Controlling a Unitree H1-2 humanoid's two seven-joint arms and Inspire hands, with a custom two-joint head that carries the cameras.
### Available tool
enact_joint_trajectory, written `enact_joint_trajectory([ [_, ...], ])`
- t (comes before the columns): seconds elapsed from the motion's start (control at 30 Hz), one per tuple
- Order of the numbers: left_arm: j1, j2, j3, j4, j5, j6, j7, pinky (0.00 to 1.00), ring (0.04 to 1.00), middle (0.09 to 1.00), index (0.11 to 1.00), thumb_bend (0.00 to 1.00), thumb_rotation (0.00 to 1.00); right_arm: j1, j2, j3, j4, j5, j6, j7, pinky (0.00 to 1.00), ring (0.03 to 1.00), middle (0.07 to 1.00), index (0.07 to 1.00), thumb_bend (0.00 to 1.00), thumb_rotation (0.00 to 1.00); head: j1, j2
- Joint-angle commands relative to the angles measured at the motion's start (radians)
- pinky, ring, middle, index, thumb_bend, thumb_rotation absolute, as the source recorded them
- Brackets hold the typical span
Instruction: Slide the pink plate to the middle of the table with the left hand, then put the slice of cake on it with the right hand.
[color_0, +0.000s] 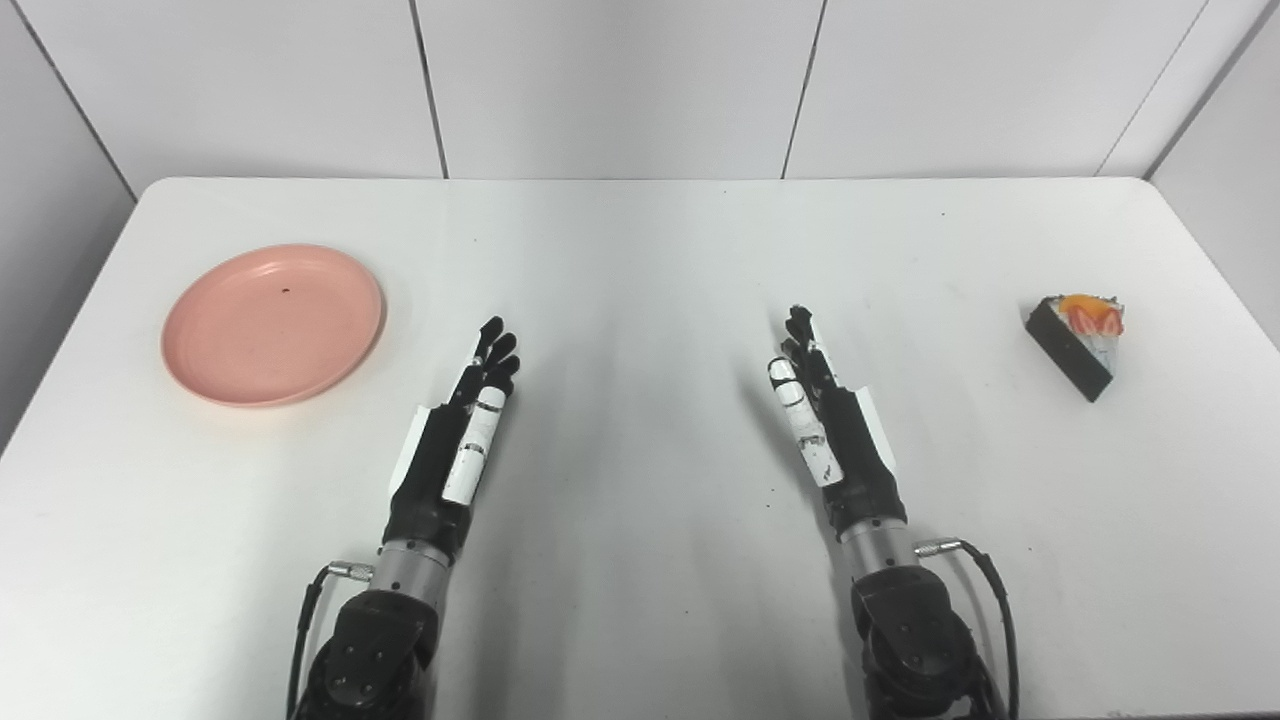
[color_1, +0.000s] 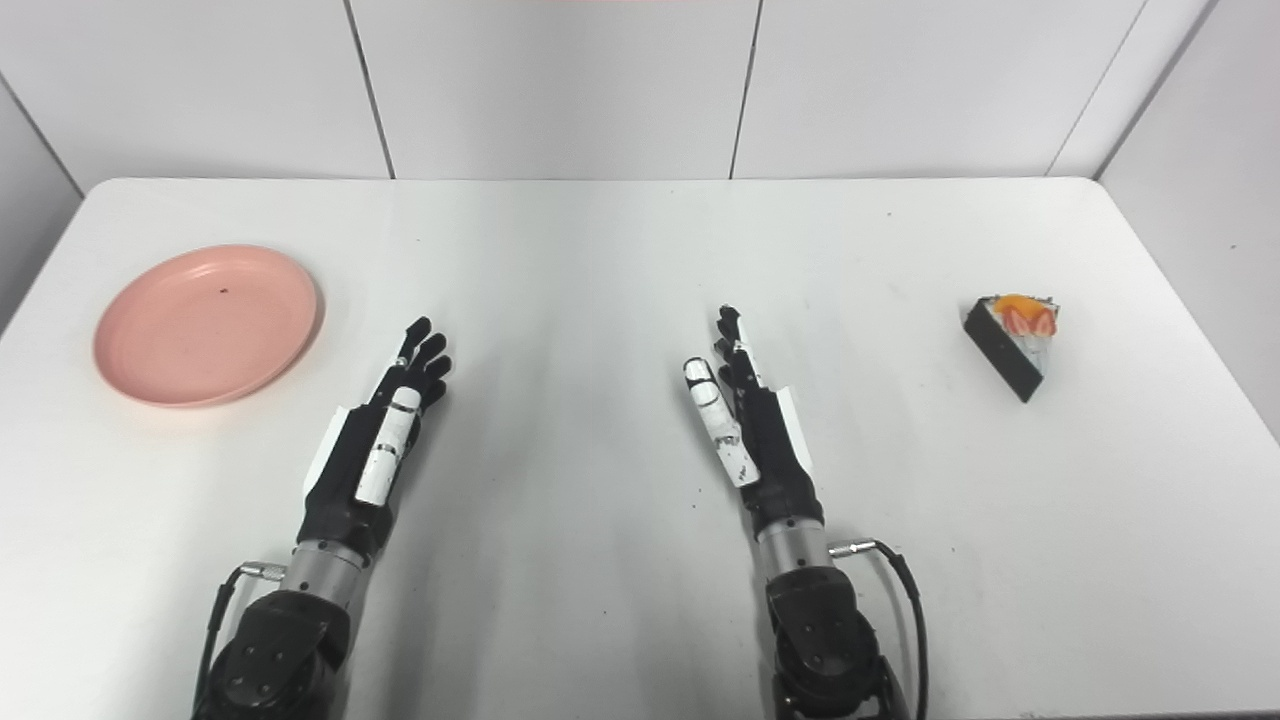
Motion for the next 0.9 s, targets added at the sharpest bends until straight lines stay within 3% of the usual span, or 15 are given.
enact_joint_trajectory([
  [0.0, -0.012, -0.002, -0.016, 0.0, -0.004, 0.018, -0.026, 0.96, 0.961, 0.978, 0.984, 0.38, 1.0, -0.017, 0.003, 0.008, -0.016, -0.001, -0.008, 0.007, 0.95, 0.968, 0.991, 0.997, 0.35, 1.0, 0.002, 0.001],
  [0.87, -0.014, -0.004, -0.02, 0.006, -0.002, 0.011, -0.026, 0.96, 0.959, 0.976, 0.984, 0.37, 1.0, -0.018, -0.001, 0.006, -0.011, -0.003, -0.004, 0.007, 0.95, 0.963, 0.98, 0.982, 0.36, 1.0, 0.008, 0.004],
])
